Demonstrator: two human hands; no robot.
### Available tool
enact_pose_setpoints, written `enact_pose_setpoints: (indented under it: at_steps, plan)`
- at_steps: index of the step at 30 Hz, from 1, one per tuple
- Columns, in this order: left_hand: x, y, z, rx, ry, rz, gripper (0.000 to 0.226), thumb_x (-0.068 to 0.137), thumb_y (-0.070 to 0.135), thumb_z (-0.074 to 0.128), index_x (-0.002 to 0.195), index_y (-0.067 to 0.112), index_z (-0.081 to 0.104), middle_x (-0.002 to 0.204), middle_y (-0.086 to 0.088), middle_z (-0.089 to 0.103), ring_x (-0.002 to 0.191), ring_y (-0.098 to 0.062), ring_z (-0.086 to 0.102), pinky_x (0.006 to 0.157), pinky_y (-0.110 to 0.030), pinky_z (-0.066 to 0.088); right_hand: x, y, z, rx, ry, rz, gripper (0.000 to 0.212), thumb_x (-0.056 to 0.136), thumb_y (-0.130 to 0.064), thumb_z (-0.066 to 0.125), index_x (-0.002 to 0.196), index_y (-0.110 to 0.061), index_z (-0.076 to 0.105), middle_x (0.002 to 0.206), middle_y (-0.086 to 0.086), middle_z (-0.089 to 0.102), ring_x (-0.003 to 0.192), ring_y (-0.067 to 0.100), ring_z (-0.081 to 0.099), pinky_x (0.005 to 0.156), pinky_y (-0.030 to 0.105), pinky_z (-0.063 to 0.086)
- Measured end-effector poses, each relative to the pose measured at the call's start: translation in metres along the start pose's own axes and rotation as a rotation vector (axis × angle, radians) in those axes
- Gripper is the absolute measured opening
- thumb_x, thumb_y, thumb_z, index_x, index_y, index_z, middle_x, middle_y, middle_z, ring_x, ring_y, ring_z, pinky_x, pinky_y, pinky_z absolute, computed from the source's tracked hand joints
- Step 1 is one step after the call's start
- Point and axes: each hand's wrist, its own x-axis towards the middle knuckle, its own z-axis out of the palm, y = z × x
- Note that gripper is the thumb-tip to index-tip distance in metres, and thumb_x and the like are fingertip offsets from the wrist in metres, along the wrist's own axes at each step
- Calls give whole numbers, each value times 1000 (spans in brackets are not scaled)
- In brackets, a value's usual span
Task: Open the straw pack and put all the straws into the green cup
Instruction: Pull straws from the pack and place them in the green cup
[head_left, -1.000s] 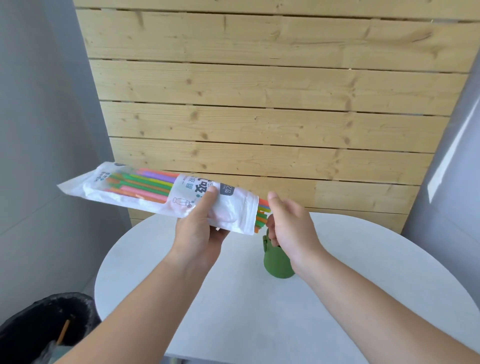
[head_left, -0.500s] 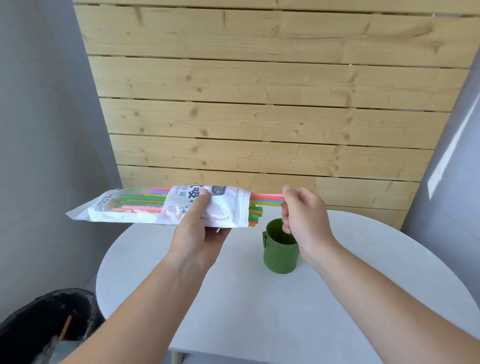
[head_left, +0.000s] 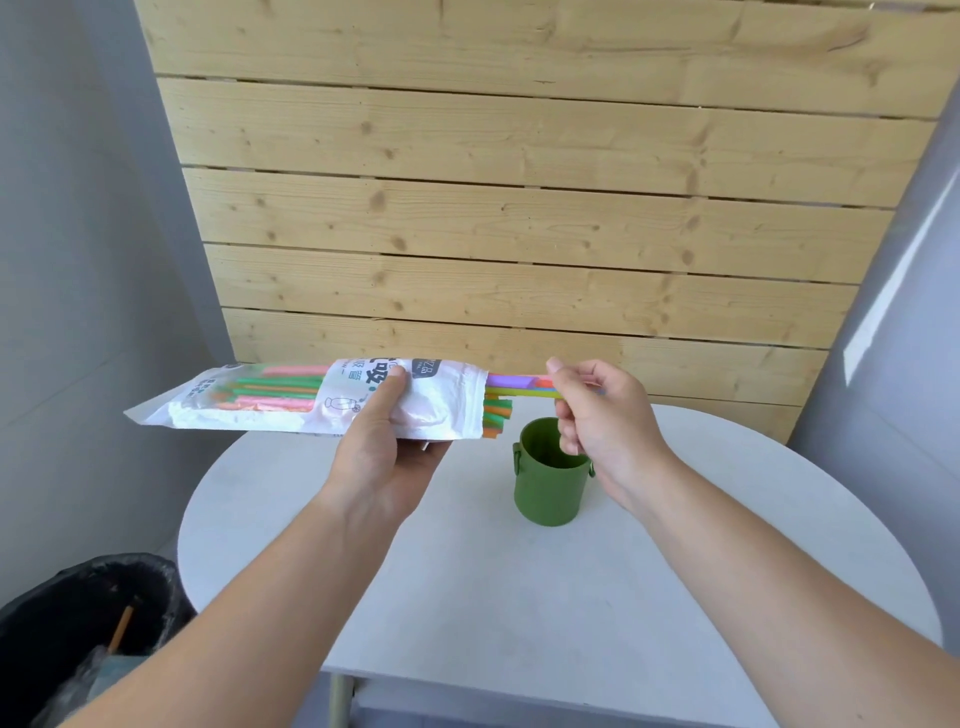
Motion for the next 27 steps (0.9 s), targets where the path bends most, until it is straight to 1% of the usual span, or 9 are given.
enact_pose_setpoints:
  at_steps: [4,6,9,14,18,21,24,25,27]
  plan:
    - [2,-1,-1,-12,12,-2,35,99,22,67,132,12,63,124,-10,76,113,-26,74,93,-47,60,5,-6,-9,-12,-5,-35,16,97,-20,63,88,-8,59,56,1,43,44,13,30,44,26,25]
    - [6,3,-4,-17,14,7,34,100,22,66,131,11,63,124,-10,76,112,-25,74,92,-47,60,11,-11,-22,-27,4,-50,15,96,-19,63,88,-8,59,56,2,42,43,13,30,42,24,26]
    - [11,10,-10,-48,36,11,35,100,20,66,133,9,62,124,-11,76,111,-27,74,95,-47,59,17,-15,-40,-49,2,-59,13,96,-19,64,89,-8,61,57,2,43,43,14,32,43,25,28]
    - [17,7,-11,-58,84,-5,18,100,18,66,116,10,66,120,-9,77,107,-25,75,93,-46,59,20,-18,-53,-80,16,-104,12,96,-17,63,89,-9,60,57,2,42,44,15,31,42,25,28]
    - [20,7,-11,-70,113,2,25,100,19,65,123,11,65,117,-8,77,105,-24,75,85,-44,61,23,-23,-69,-88,32,-117,14,97,-18,61,85,-11,58,58,2,40,44,13,30,41,24,27]
    - [24,12,-12,-91,124,17,26,100,19,65,125,10,64,117,-9,77,105,-25,76,88,-46,61,28,-28,-87,-70,30,-101,14,98,-15,60,85,-11,57,58,1,39,45,13,28,41,24,25]
    - [27,17,-16,-109,141,30,29,99,18,66,127,11,63,118,-9,77,106,-25,75,96,-48,59,31,-31,-103,-78,45,-77,14,98,-15,60,84,-12,58,59,1,38,46,13,26,41,23,24]
    - [27,17,-18,-114,145,33,29,99,18,67,127,11,63,118,-9,77,107,-25,75,98,-49,58,32,-32,-107,-78,47,-70,14,98,-15,60,84,-12,58,60,1,38,46,13,26,40,23,23]
    - [27,18,-19,-118,150,34,24,99,17,67,122,11,64,118,-9,77,106,-26,76,97,-50,58,33,-36,-113,-81,44,-59,17,98,-14,60,81,-12,57,59,1,38,44,12,25,40,22,23]
